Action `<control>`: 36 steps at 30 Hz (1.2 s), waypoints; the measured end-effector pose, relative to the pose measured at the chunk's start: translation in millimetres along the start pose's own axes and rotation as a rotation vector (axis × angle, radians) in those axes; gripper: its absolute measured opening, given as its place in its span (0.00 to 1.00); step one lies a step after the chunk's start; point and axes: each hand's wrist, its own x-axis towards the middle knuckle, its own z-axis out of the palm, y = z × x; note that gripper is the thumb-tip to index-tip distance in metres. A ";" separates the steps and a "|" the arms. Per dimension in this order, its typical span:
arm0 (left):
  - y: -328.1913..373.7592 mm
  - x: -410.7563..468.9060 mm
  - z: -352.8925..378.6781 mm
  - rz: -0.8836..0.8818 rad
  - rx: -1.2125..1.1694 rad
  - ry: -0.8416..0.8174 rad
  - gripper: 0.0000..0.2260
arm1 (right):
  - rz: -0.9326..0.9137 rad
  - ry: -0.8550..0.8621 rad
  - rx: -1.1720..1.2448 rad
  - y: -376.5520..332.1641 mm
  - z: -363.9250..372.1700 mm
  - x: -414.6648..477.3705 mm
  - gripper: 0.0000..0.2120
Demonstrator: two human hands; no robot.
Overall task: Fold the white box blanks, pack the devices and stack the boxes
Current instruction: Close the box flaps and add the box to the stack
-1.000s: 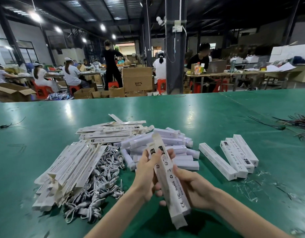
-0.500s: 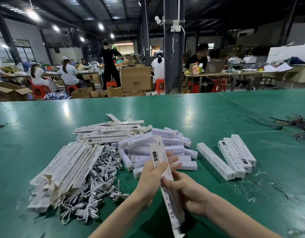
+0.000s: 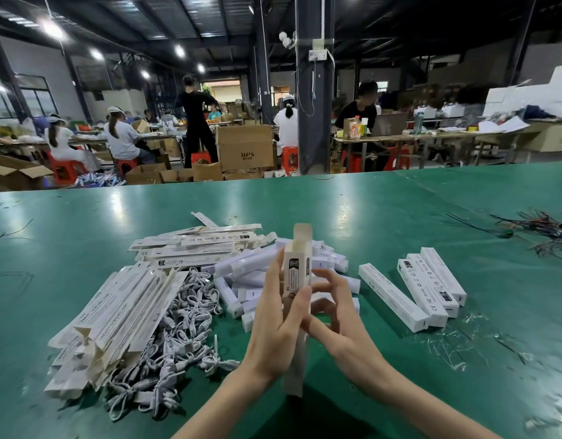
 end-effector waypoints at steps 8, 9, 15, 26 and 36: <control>6.9 0.2 -3.8 0.311 0.204 0.074 0.20 | -0.277 -0.030 -0.131 -14.4 -9.3 1.3 0.32; 8.4 0.4 -3.9 0.342 0.203 0.079 0.20 | -0.290 -0.024 -0.142 -15.6 -9.9 1.3 0.31; 10.6 2.7 -8.6 0.467 0.166 0.077 0.18 | -0.314 -0.037 -0.249 -17.5 -15.3 2.3 0.33; 16.4 4.9 -14.4 0.416 0.220 0.120 0.06 | -0.246 -0.140 -0.169 -19.0 -16.3 2.6 0.39; 24.5 3.3 -8.6 0.121 -0.107 0.141 0.16 | -0.244 -0.150 -0.132 -22.3 -21.3 1.6 0.33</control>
